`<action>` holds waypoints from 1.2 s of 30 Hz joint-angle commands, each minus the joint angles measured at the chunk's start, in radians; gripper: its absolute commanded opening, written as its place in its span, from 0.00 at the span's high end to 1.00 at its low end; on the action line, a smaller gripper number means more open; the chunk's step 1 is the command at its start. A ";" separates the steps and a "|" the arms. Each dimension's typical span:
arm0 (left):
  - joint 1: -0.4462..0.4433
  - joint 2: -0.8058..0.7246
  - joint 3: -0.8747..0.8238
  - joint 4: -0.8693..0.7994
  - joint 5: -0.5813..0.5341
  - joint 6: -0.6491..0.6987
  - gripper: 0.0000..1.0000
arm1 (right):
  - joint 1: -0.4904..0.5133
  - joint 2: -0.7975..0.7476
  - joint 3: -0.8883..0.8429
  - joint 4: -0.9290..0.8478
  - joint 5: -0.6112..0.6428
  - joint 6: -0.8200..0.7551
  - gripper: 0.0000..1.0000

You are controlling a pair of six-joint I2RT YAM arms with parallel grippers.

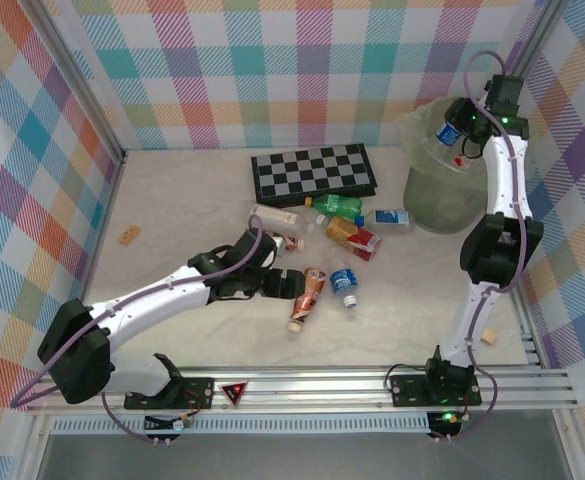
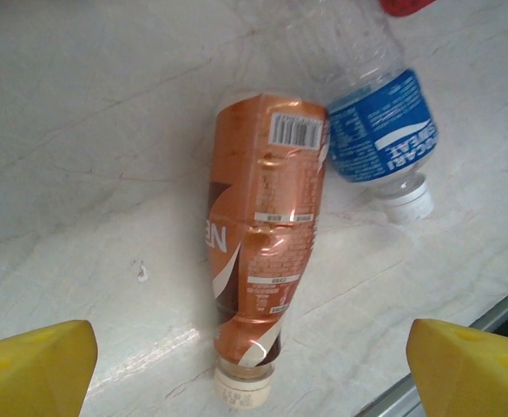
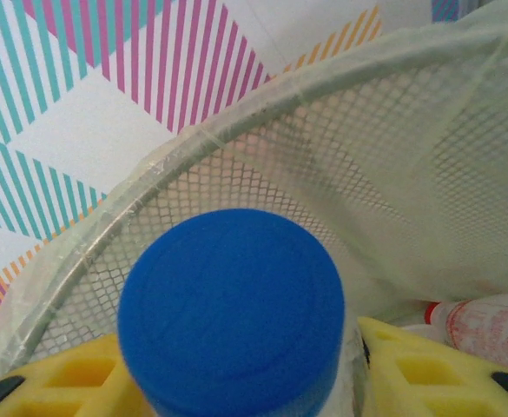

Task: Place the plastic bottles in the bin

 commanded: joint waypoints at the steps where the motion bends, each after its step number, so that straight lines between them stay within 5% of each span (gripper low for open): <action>1: -0.026 0.023 0.033 -0.036 -0.025 -0.001 0.10 | -0.007 0.057 0.099 -0.120 -0.049 0.019 0.46; 8: -0.051 0.044 0.030 -0.040 -0.045 -0.001 0.10 | -0.007 0.047 0.102 -0.127 -0.025 0.050 0.22; 26: -0.074 0.094 0.025 -0.030 -0.069 0.008 0.10 | -0.013 -0.169 0.002 -0.172 0.116 -0.069 0.01; 36: -0.120 0.172 0.039 -0.020 -0.114 0.005 0.01 | 0.003 -0.418 -0.194 -0.216 0.057 -0.072 0.01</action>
